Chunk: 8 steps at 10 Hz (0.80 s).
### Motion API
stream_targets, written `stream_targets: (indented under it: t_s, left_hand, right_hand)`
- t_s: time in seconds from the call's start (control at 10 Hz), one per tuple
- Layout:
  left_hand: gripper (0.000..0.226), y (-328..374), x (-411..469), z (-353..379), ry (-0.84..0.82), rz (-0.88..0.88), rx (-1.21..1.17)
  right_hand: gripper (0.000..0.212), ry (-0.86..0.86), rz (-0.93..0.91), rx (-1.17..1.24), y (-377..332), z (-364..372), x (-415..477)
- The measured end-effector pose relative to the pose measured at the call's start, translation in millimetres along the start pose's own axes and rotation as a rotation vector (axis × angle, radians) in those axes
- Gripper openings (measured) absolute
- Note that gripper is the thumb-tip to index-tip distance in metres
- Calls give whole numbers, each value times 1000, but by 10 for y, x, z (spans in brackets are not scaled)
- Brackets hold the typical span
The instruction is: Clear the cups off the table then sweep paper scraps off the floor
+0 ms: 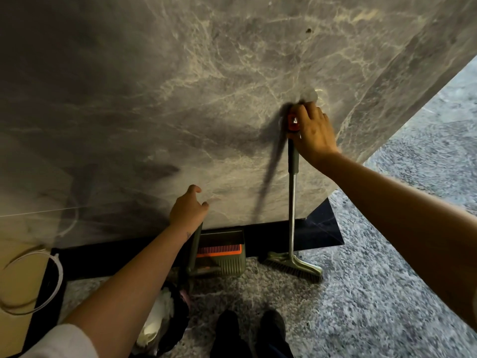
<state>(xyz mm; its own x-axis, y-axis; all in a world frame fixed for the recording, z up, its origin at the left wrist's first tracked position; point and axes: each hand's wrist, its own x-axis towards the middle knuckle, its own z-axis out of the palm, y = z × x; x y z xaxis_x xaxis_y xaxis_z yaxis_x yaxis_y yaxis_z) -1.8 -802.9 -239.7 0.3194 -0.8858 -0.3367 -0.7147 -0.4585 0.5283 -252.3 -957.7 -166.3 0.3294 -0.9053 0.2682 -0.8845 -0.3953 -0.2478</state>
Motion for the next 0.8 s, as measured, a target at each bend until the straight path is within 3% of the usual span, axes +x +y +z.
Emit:
stream_targets:
  t_s: [0.7, 0.8]
  left_hand:
    - [35, -60, -84, -92, 44, -1, -23]
    - [29, -15, -146, -214, 147, -52, -53]
  right_hand:
    - [35, 87, 3, -8, -137, -294, -143]
    - [37, 87, -21, 54, -251, -428, -232]
